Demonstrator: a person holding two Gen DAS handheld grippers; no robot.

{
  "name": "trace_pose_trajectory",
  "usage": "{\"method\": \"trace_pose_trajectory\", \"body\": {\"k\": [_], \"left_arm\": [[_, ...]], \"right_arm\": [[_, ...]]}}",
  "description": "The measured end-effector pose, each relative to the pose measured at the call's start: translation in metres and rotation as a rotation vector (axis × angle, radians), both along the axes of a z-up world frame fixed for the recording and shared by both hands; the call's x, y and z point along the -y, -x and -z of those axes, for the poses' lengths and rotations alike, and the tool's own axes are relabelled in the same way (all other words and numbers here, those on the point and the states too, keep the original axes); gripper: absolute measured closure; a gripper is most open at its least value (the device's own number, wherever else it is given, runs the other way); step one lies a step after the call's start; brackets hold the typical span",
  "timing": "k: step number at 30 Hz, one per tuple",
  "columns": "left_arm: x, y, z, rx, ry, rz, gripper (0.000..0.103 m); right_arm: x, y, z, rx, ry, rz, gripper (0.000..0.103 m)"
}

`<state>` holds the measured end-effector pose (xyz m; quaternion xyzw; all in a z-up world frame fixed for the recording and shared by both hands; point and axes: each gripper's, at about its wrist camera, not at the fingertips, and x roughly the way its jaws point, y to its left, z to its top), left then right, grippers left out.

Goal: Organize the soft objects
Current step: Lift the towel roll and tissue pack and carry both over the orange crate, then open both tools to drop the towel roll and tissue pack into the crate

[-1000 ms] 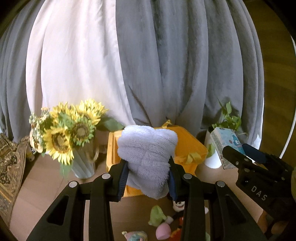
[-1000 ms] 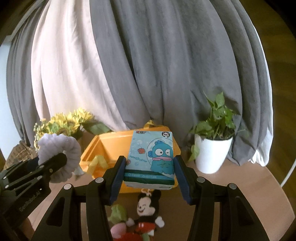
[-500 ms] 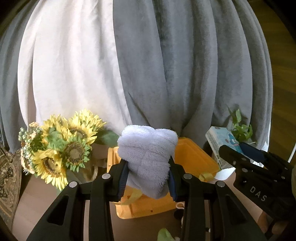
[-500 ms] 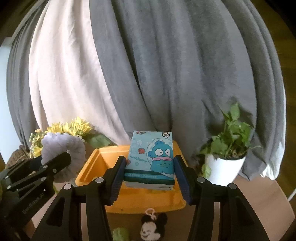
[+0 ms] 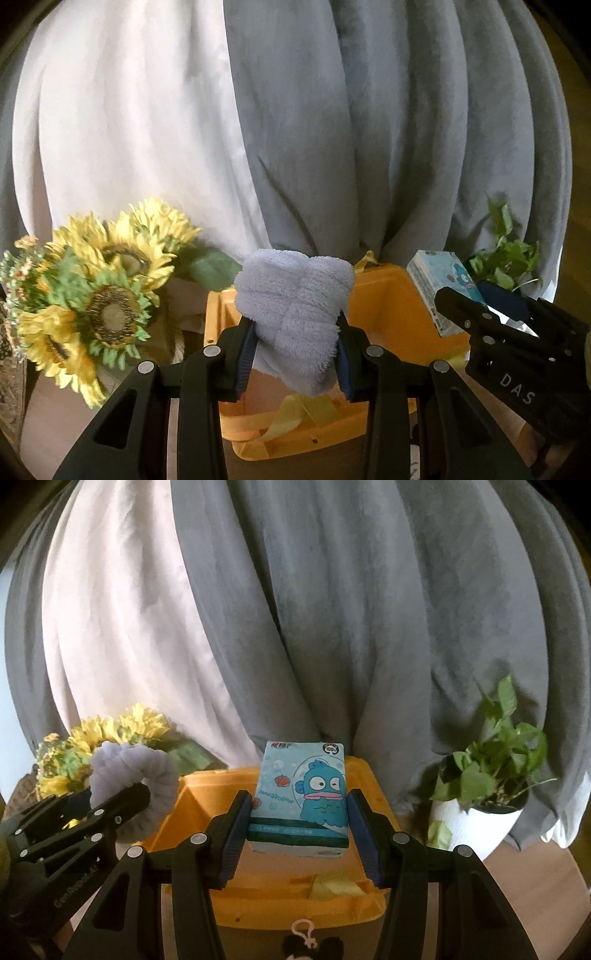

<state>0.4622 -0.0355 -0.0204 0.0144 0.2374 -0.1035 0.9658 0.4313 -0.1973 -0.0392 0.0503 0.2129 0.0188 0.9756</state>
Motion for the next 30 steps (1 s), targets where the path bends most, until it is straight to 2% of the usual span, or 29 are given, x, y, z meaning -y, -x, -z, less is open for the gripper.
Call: {"method": "trace_pose_trajectory", "body": {"k": [13,17,18,19,21,23,30], "left_arm": [[0.007,-0.058,0.047,-0.12,-0.002,0.007,0.059],[0.007,-0.07,0.056,-0.143,-0.002,0.009,0.043],[0.007,-0.071,0.056,-0.141,-0.004,0.006,0.038],[0.007,-0.069,0.056,-0.138,-0.008,0.003,0.035],[0.008,-0.068,0.056,-0.128,-0.018,-0.003,0.027],[0.007,-0.065,0.056,-0.123,-0.029,-0.008,0.02],[0.004,-0.047,0.044,-0.109,-0.028,-0.027,0.019]], "right_arm": [[0.007,-0.064,0.042,-0.122,0.006,0.0,0.049],[0.007,-0.077,0.049,-0.137,0.012,-0.002,0.049],[0.008,-0.079,0.05,-0.14,0.019,0.003,0.047],[0.009,-0.082,0.051,-0.144,0.021,0.011,0.039],[0.01,-0.085,0.054,-0.152,0.018,0.019,0.029],[0.013,-0.084,0.053,-0.15,0.021,0.04,0.029],[0.018,-0.069,0.045,-0.143,0.015,0.065,0.029]]}}
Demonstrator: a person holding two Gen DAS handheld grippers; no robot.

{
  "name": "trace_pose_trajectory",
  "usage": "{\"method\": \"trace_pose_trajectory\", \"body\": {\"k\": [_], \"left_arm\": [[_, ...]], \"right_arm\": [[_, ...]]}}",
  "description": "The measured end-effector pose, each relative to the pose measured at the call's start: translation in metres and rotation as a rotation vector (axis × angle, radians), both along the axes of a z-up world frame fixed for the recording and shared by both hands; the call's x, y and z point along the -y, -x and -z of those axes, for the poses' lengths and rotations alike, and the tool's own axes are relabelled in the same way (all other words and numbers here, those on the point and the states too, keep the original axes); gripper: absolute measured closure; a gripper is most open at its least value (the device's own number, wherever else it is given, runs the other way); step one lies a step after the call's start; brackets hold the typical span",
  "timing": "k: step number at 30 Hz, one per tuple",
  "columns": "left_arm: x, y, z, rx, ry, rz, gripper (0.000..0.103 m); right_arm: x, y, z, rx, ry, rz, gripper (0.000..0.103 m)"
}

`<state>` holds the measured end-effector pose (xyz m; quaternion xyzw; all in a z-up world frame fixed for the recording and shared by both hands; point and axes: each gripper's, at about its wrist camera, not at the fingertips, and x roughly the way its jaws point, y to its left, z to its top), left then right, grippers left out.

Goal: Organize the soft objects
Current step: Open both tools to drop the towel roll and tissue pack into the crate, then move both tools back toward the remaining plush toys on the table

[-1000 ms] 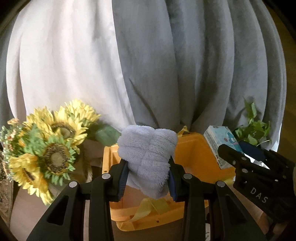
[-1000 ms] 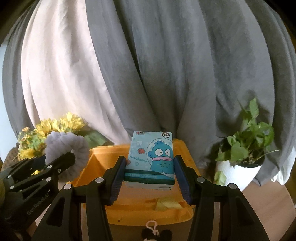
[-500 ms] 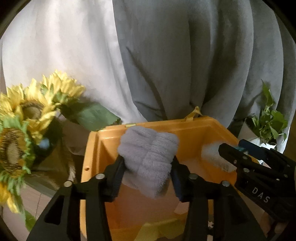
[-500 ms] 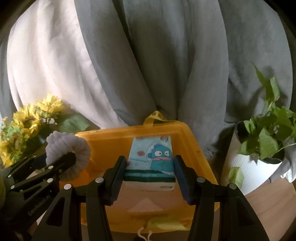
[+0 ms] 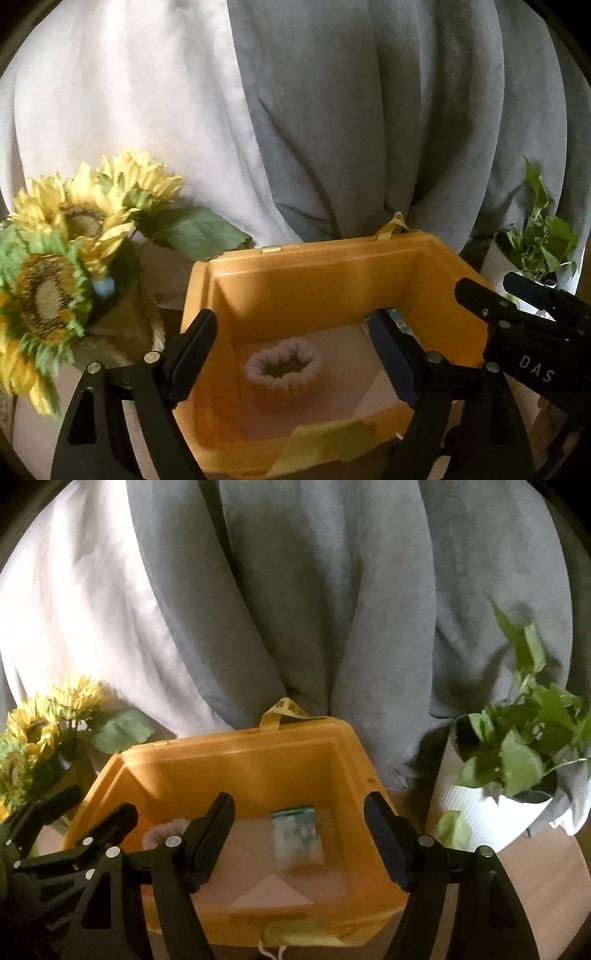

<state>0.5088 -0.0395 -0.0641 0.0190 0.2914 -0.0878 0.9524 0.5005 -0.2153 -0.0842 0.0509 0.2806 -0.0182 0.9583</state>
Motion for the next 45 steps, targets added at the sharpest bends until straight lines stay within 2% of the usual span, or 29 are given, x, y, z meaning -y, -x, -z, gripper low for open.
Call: {"method": "trace_pose_trajectory", "body": {"k": [7,18,24,34,45], "left_arm": [[-0.007,0.028,-0.022,0.051,0.007,-0.015,0.019],[-0.019,0.087,-0.061,0.154,-0.006,-0.024,0.018],[-0.025,0.119,-0.075,0.182,-0.003,-0.027,0.018],[-0.045,0.165,-0.079,0.179,0.006,-0.024,0.018],[-0.058,0.209,-0.067,0.157,-0.004,-0.003,0.018]], "right_arm": [[-0.002,0.027,-0.015,0.024,-0.01,-0.001,0.029],[-0.012,0.081,-0.049,0.118,-0.007,0.0,0.029],[-0.019,0.111,-0.059,0.144,-0.016,-0.006,0.029],[-0.037,0.161,-0.067,0.166,-0.001,-0.01,0.029],[-0.055,0.208,-0.06,0.167,-0.007,-0.003,0.029]]}}
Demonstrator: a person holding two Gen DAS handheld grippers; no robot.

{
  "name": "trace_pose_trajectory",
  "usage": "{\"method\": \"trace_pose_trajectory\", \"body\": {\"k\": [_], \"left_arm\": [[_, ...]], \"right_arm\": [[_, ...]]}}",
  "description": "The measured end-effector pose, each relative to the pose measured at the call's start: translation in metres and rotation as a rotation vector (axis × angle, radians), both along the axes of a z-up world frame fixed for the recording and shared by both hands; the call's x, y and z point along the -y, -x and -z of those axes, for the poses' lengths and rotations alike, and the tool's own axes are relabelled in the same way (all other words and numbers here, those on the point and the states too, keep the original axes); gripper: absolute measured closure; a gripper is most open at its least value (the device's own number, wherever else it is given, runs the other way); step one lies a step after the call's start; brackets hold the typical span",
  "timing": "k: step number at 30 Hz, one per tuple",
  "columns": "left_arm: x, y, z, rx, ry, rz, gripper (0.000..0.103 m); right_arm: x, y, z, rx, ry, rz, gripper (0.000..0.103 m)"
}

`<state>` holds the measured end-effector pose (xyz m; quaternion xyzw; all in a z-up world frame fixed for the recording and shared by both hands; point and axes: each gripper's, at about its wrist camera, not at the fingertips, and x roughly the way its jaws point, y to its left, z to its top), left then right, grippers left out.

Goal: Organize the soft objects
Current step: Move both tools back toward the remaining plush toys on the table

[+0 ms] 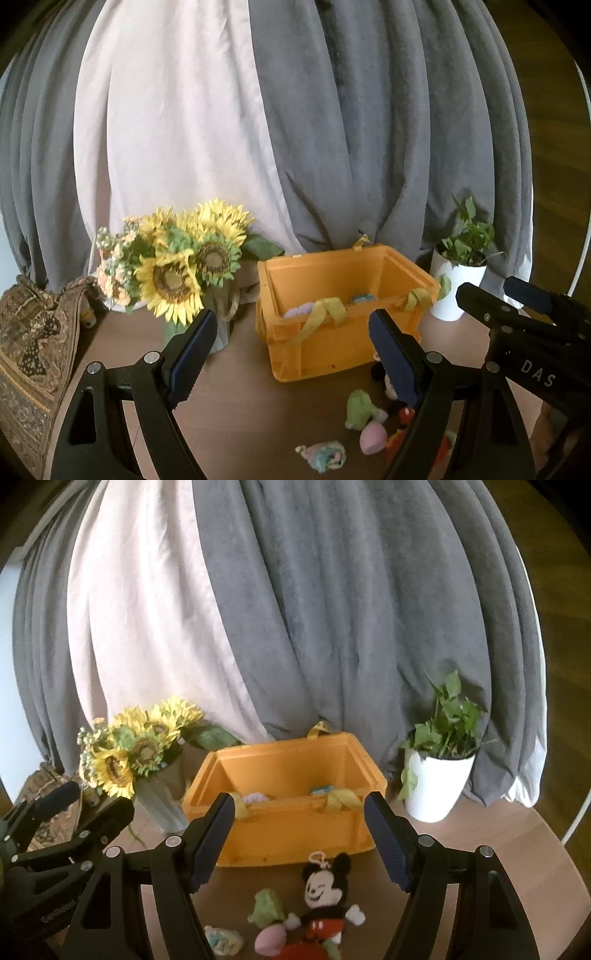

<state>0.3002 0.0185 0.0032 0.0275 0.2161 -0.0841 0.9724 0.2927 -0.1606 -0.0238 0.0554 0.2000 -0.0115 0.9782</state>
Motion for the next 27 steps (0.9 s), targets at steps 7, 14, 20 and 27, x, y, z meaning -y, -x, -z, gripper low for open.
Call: {"method": "trace_pose_trajectory", "body": {"k": [7,14,20,27], "left_arm": [[-0.006,0.019,0.015,-0.023,-0.013,0.019,0.018],[-0.011,0.034,0.034,-0.058,-0.023,0.043,0.018],[-0.016,0.041,0.051,-0.101,-0.024,0.053,0.019],[-0.017,0.044,0.074,-0.147,-0.049,0.077,0.018]], "right_arm": [[-0.009,0.021,0.01,-0.024,-0.009,-0.002,0.029],[-0.014,0.038,0.03,-0.064,-0.018,0.006,0.029],[-0.021,0.048,0.045,-0.093,-0.015,0.004,0.029],[-0.028,0.052,0.068,-0.15,-0.023,-0.001,0.029]]}}
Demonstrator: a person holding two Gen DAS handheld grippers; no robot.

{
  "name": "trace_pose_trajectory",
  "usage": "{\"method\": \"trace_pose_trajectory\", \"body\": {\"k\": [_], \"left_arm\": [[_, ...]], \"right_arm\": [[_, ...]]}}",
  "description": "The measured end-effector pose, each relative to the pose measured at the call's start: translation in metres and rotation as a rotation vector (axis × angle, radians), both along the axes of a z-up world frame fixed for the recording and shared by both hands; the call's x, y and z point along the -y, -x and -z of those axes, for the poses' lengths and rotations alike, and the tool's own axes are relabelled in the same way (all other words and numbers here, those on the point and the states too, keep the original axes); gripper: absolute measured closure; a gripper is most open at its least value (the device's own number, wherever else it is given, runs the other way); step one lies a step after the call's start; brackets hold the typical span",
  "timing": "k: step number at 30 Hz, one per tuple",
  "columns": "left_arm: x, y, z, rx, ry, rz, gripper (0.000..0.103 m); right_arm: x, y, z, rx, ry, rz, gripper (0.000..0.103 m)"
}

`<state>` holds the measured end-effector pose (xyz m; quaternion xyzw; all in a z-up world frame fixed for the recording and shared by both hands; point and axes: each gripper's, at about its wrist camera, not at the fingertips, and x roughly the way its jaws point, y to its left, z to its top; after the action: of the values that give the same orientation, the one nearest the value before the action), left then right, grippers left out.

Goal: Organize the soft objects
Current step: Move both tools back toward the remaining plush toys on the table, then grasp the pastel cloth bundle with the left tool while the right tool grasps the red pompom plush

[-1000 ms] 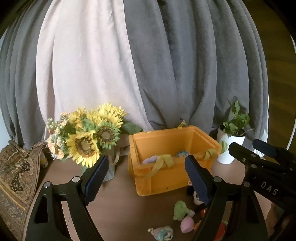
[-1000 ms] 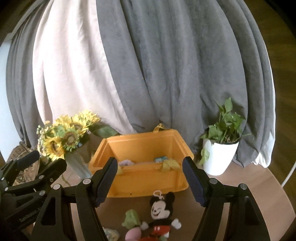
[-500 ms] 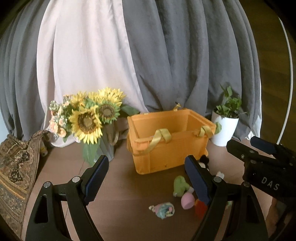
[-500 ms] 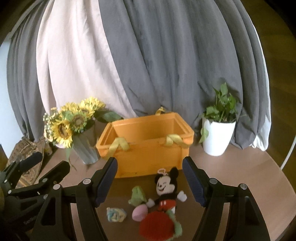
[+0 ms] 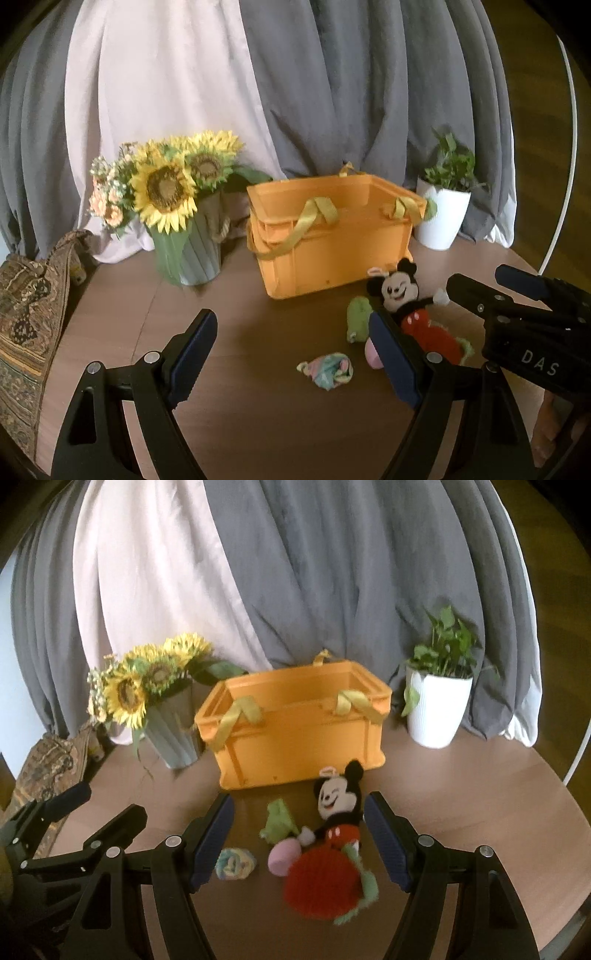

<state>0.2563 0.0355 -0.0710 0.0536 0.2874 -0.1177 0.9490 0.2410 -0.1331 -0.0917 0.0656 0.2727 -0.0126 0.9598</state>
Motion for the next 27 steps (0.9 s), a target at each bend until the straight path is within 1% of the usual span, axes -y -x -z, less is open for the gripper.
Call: {"method": "trace_pose_trajectory", "body": {"k": [8,16,27], "left_arm": [[0.004,-0.002,0.027,-0.04,-0.039,0.035,0.019],[0.011,-0.013,0.053,-0.088,-0.076,0.066,0.019],[0.021,-0.033,0.087,-0.164,-0.094,0.104,0.019]], "right_arm": [[0.001,-0.002,0.028,-0.07,-0.002,0.015,0.029],[0.004,-0.008,0.057,-0.135,0.0,0.03,0.03],[0.009,-0.02,0.092,-0.204,-0.008,0.044,0.03]]}}
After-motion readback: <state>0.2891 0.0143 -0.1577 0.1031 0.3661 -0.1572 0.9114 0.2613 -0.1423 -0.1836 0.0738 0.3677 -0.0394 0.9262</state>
